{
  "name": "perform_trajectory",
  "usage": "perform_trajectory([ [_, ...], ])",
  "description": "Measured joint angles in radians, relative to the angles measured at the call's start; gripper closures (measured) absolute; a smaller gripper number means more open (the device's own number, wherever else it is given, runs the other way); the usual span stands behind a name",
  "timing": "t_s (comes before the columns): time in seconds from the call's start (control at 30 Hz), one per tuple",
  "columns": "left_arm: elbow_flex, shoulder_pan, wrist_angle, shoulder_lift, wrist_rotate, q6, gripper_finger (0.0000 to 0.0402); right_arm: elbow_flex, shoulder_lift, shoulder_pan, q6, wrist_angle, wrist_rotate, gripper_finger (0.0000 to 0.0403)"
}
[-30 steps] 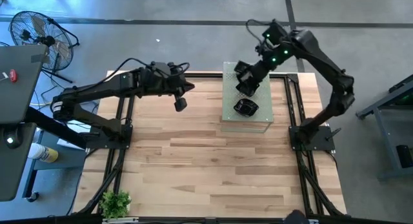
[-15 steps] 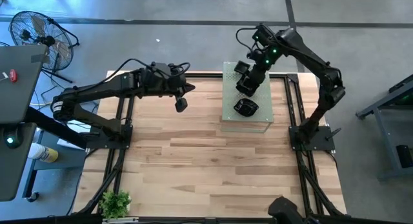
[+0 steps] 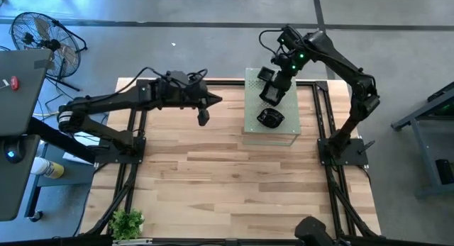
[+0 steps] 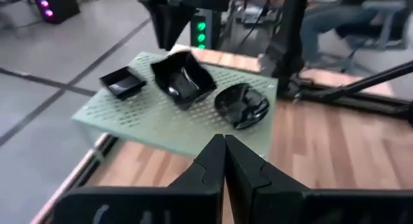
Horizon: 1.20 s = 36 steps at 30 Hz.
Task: Pick & Place Mini shaped plates
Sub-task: Return to Home Position
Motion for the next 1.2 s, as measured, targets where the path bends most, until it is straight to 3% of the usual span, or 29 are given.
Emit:
perform_trajectory([
  [0.17, -0.079, 0.0, 0.102, 0.0, 0.014, -0.029, 0.0401, 0.0, -0.009, 0.0, 0.001, 0.0, -0.001, 0.0332],
  [0.3, -0.098, 0.0, 0.135, -0.005, 0.019, -0.04, 0.0401, -0.001, -0.019, 0.0, 0.024, -0.008, -0.038, 0.0359],
  [0.4, -0.112, 0.0, 0.145, -0.028, 0.012, -0.039, 0.0401, -0.052, -0.041, -0.002, 0.024, 0.057, -0.077, 0.0394],
  [0.5, -0.156, 0.0, 0.19, -0.074, -0.008, -0.04, 0.0401, -0.153, -0.106, 0.005, 0.047, 0.195, -0.1, 0.0394],
  [0.7, -0.332, 0.037, 0.324, -0.189, -0.043, -0.101, 0.0401, -0.453, -0.338, 0.056, 0.18, 0.633, -0.185, 0.0399],
  [0.9, -0.491, 0.111, 0.452, -0.287, -0.012, -0.166, 0.0401, -0.766, -0.619, 0.124, 0.291, 1.024, -0.177, 0.04],
  [1.2, -0.519, 0.146, 0.347, -0.343, -0.098, -0.166, 0.0401, -1.054, -0.983, 0.138, 0.365, 1.218, -0.126, 0.0398],
])
